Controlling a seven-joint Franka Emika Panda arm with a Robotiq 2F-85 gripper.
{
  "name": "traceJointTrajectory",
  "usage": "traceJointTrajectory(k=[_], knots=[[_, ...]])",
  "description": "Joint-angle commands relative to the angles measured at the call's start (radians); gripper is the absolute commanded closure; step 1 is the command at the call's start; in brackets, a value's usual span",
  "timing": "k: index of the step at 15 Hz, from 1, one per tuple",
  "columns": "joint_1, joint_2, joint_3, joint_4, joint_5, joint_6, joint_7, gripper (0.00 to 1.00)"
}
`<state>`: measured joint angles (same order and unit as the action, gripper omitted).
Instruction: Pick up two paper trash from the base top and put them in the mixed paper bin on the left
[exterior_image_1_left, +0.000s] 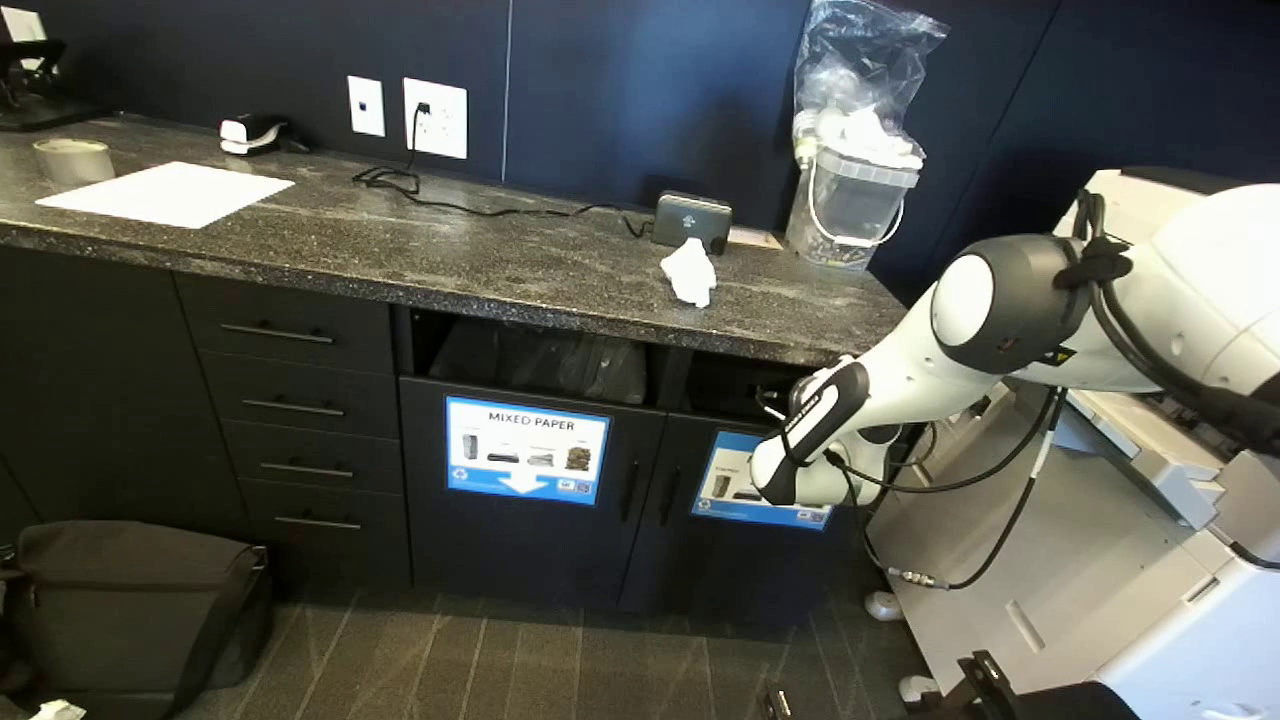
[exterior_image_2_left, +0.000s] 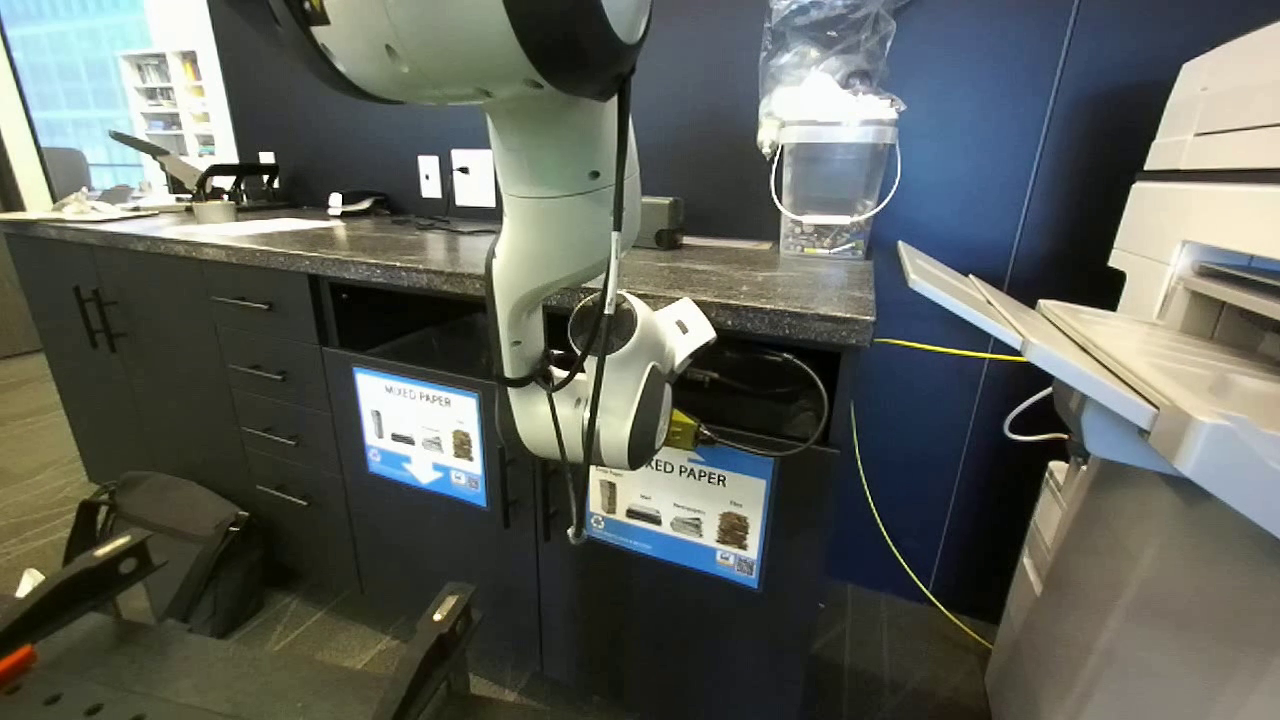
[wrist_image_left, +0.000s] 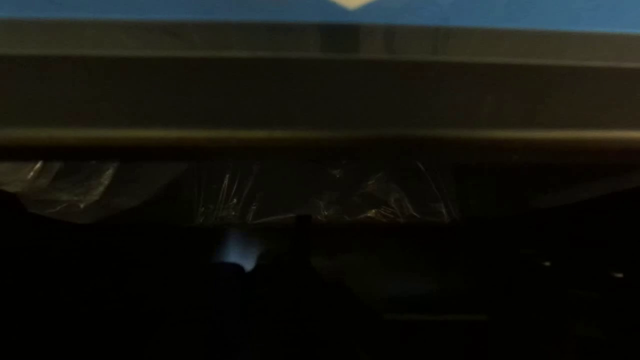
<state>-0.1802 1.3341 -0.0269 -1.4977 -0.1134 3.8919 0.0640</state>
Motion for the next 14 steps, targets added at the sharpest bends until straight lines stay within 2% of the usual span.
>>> traceJointTrajectory(k=[1,7,11,14], knots=[[0.0,-0.025,0.006,-0.03,0.014,0.016,0.003,0.0],[0.05,-0.073,-0.007,-0.173,0.14,0.123,-0.025,0.0],[0.095,-0.134,-0.006,-0.315,0.248,0.212,-0.041,0.0],[0.135,-0.193,-0.006,-0.42,0.331,0.237,-0.063,0.0]])
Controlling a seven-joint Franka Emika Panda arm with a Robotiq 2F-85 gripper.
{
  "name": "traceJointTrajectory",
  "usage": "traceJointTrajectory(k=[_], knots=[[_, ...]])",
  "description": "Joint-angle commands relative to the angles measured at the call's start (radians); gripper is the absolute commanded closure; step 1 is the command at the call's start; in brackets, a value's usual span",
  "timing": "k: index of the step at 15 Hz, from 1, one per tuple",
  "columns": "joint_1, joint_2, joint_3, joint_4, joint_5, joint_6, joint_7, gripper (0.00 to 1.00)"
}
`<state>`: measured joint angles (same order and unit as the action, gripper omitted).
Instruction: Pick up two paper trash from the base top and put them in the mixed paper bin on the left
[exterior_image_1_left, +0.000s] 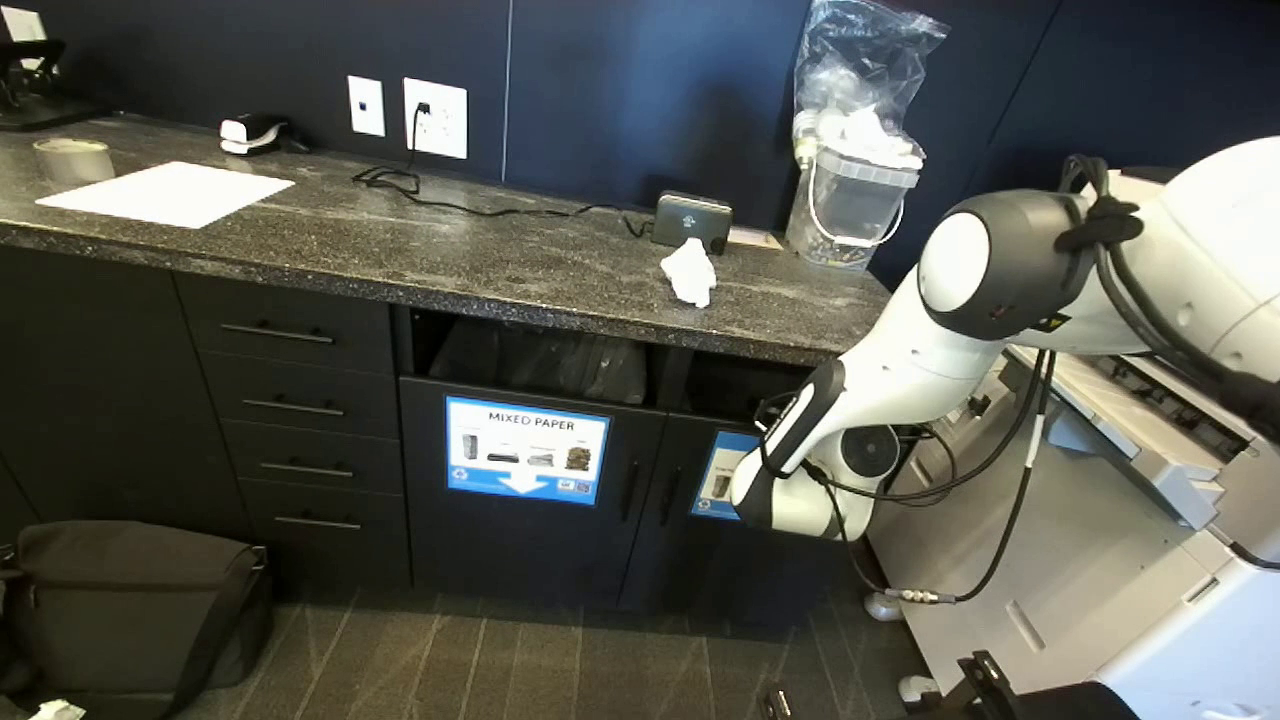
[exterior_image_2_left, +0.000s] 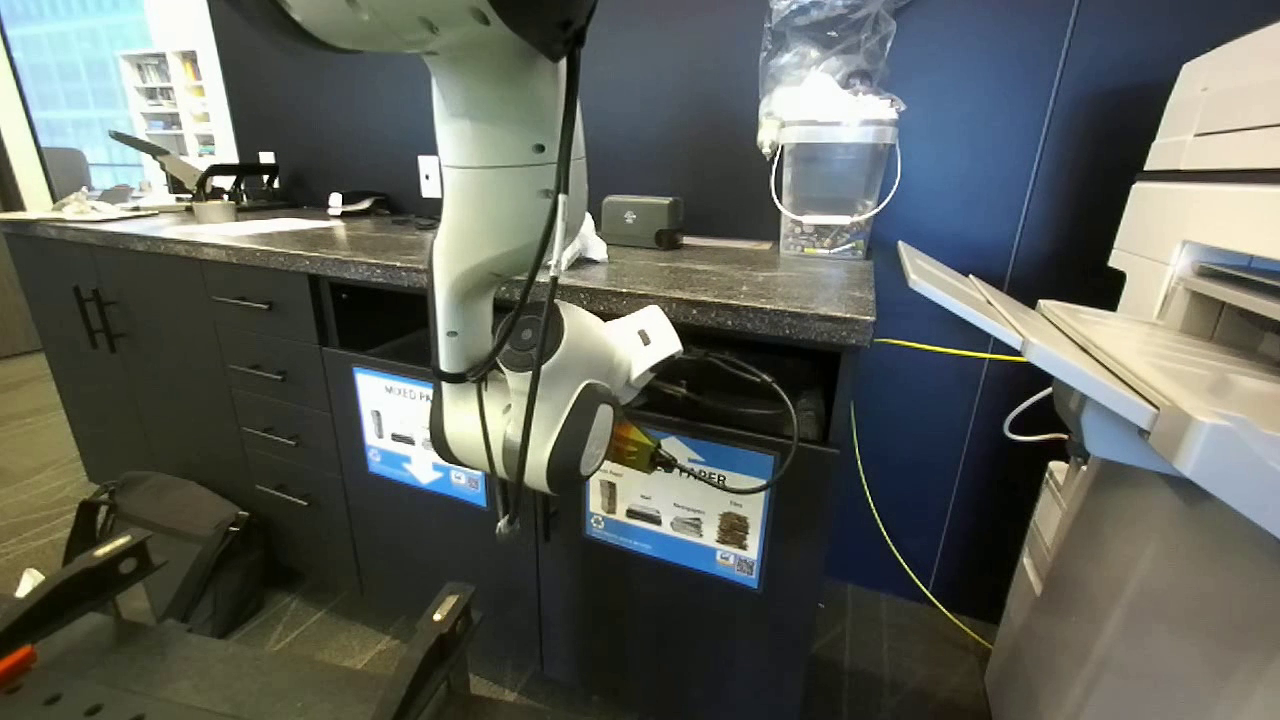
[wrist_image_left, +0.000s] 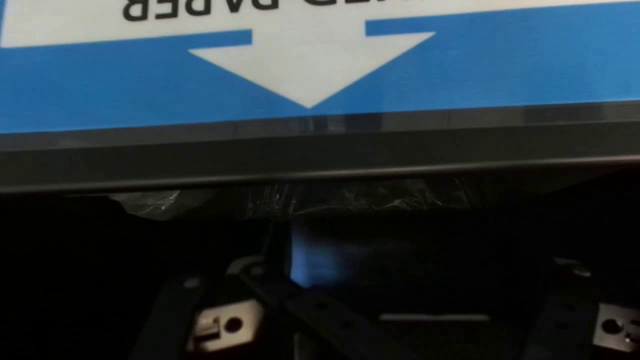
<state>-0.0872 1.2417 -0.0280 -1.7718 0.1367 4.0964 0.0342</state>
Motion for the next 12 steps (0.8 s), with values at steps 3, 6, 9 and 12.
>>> traceJointTrajectory(k=[3,6,9,12], knots=[[0.078,-0.195,-0.002,-0.275,0.145,-0.01,-0.048,0.0],[0.101,-0.313,-0.002,-0.436,0.172,-0.03,-0.044,0.0],[0.13,-0.454,-0.01,-0.593,0.201,-0.088,-0.059,0.0],[0.15,-0.611,-0.023,-0.754,0.201,-0.188,-0.073,0.0]])
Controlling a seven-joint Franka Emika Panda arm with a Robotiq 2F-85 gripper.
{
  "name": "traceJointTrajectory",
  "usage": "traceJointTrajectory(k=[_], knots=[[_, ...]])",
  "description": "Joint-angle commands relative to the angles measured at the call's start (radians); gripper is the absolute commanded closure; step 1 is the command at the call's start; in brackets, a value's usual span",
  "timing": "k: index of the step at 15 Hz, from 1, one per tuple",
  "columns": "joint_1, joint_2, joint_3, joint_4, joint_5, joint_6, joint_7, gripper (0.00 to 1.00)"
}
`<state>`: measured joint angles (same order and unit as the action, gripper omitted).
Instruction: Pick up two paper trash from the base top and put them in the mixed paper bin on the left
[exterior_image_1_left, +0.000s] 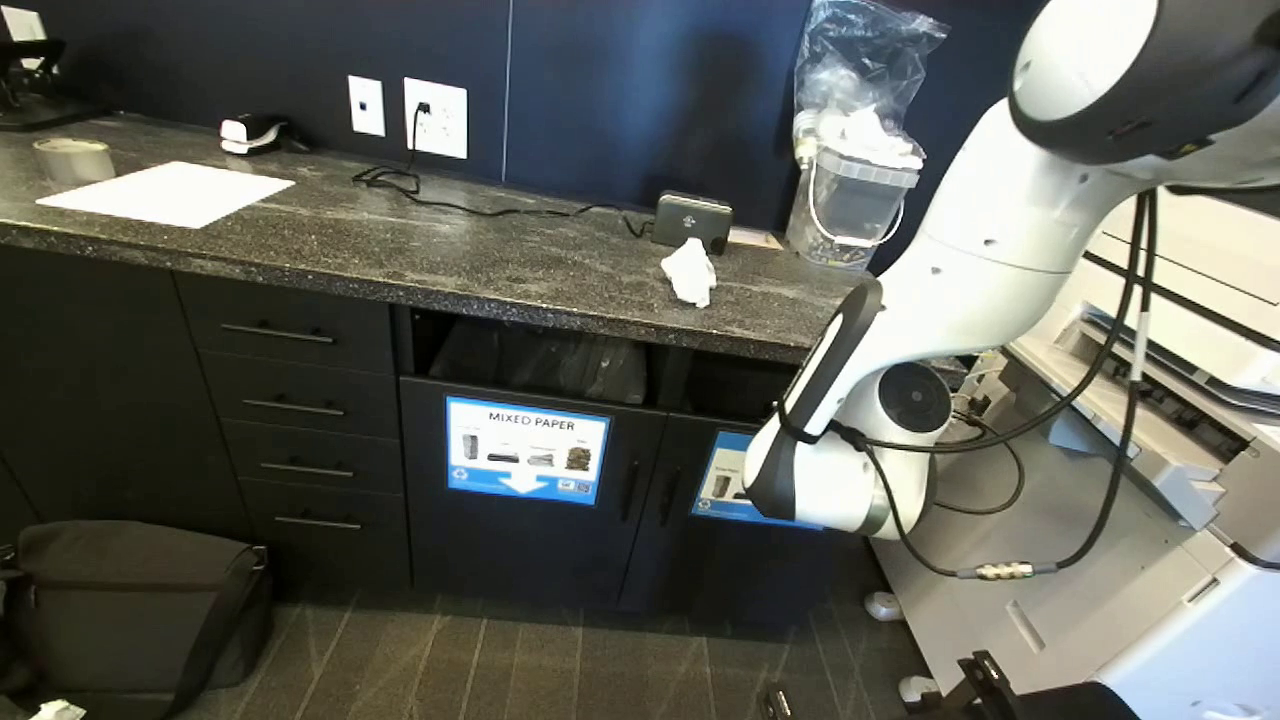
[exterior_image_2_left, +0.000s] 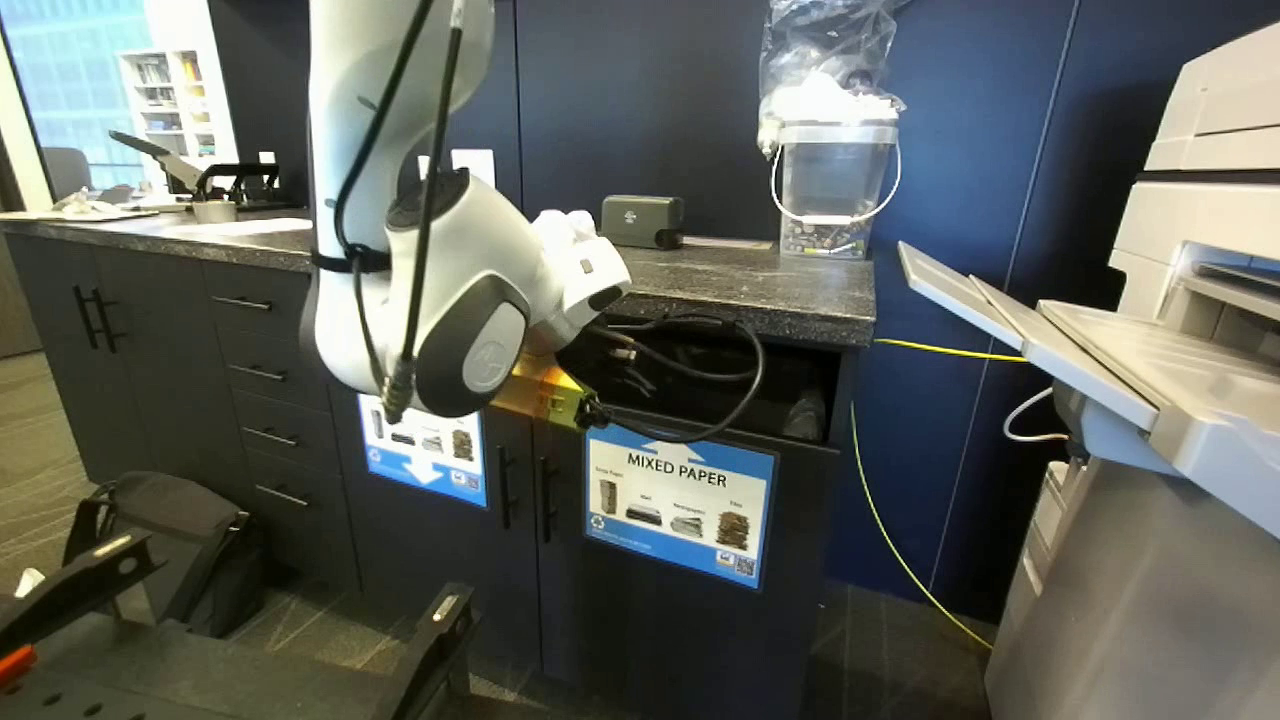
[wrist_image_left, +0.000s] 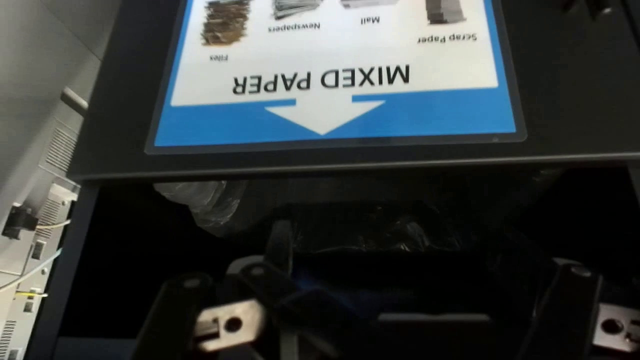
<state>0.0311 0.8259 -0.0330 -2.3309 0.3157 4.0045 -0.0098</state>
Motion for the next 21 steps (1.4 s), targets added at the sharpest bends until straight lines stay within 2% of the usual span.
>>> traceJointTrajectory(k=[1,4,6,8,9,10,11,21], knots=[[0.045,-0.248,-0.027,-0.238,0.031,-0.144,-0.041,0.0],[0.088,-0.408,-0.06,-0.357,0.04,-0.311,-0.081,0.0],[0.156,-0.516,-0.11,-0.413,0.083,-0.471,-0.136,0.0],[0.263,-0.625,-0.189,-0.467,0.187,-0.635,-0.243,0.0],[0.34,-0.678,-0.261,-0.487,0.236,-0.72,-0.296,0.0],[0.427,-0.693,-0.347,-0.489,0.28,-0.779,-0.341,0.0],[0.497,-0.647,-0.419,-0.428,0.322,-0.84,-0.38,0.0],[1.084,-0.652,-1.047,-0.417,-0.107,-1.082,-0.032,0.0]])
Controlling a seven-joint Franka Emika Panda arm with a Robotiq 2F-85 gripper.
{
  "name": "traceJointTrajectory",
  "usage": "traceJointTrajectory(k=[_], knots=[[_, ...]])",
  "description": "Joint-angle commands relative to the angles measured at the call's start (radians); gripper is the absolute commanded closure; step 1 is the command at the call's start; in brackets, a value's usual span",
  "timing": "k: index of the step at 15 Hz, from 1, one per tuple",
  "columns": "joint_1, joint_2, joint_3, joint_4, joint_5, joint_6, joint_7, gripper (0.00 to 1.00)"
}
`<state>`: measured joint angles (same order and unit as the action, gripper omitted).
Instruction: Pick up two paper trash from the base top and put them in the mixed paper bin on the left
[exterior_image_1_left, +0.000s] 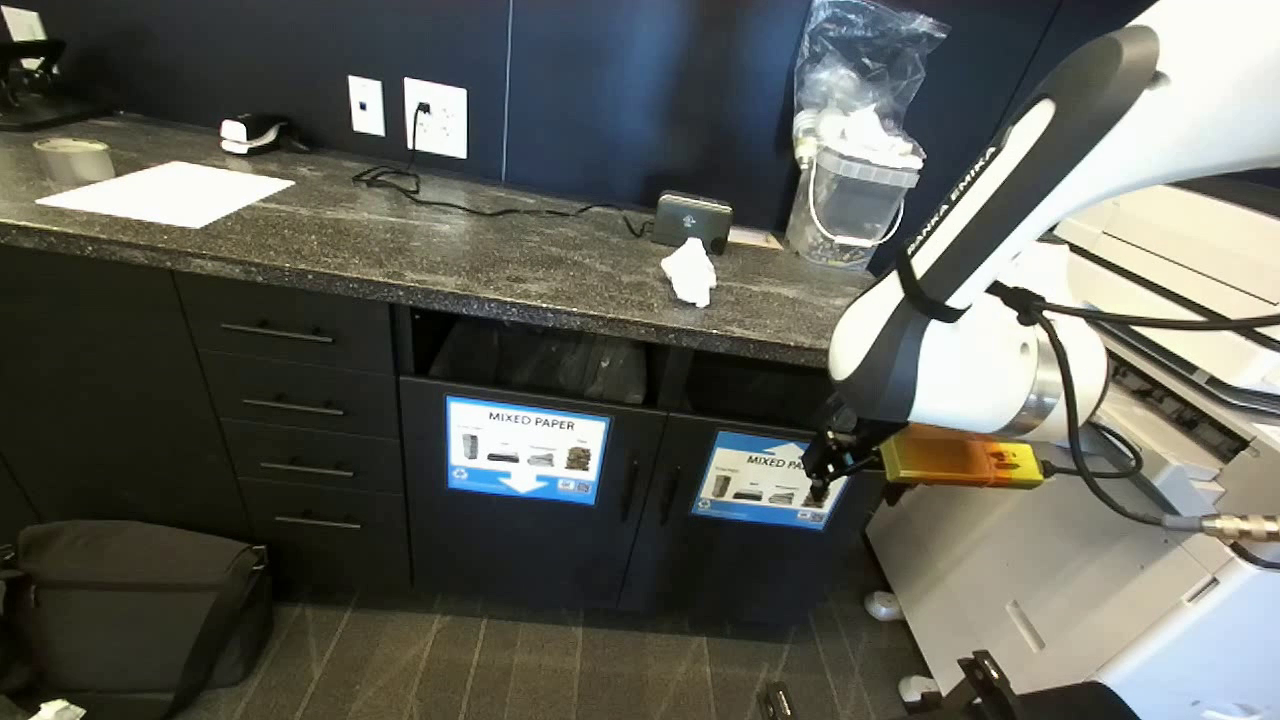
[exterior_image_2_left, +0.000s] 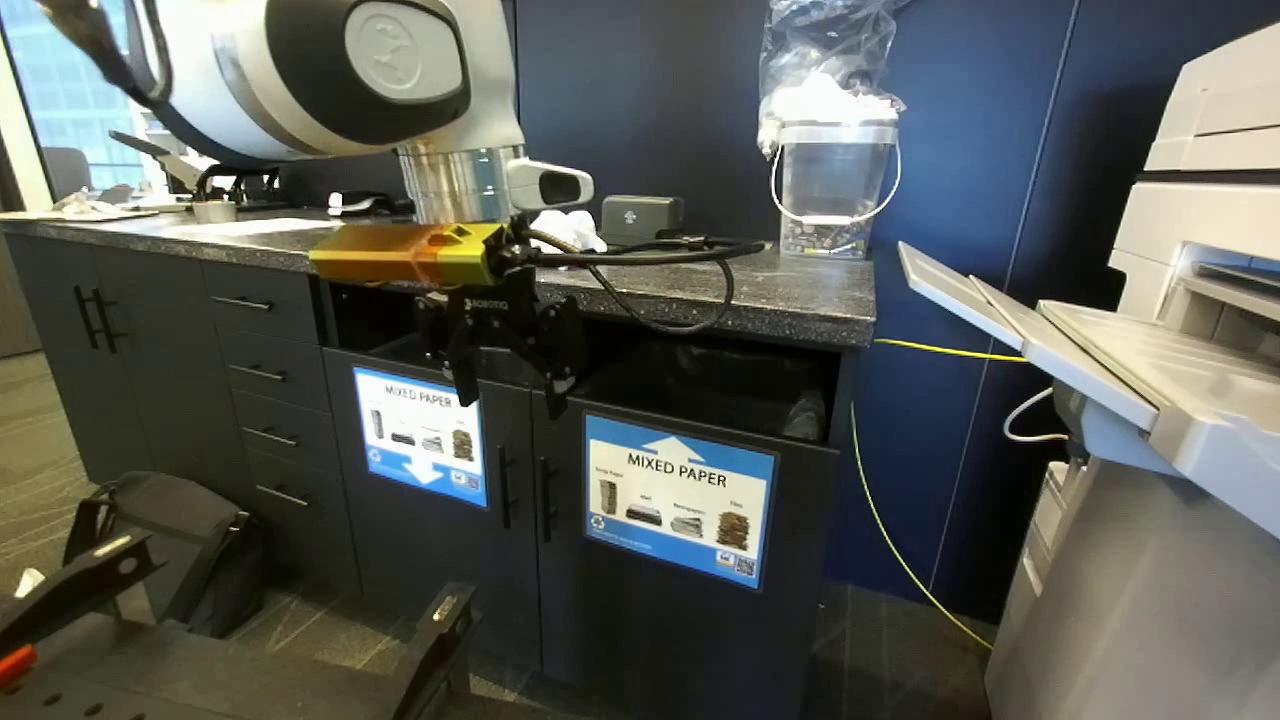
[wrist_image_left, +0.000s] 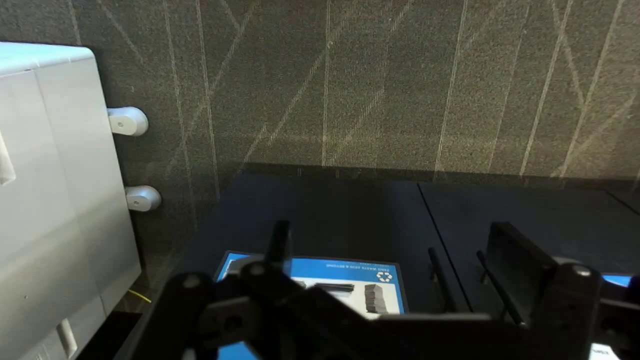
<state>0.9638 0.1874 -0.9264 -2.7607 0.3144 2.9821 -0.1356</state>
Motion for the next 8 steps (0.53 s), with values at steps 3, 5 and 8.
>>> traceJointTrajectory(k=[3,5,8], knots=[[0.32,-0.021,-0.32,0.039,-0.216,-0.137,0.182,0.0],[0.432,-0.023,-0.425,0.062,-0.269,-0.189,0.233,0.0],[0.45,-0.008,-0.436,0.058,-0.26,-0.19,0.222,0.0]])
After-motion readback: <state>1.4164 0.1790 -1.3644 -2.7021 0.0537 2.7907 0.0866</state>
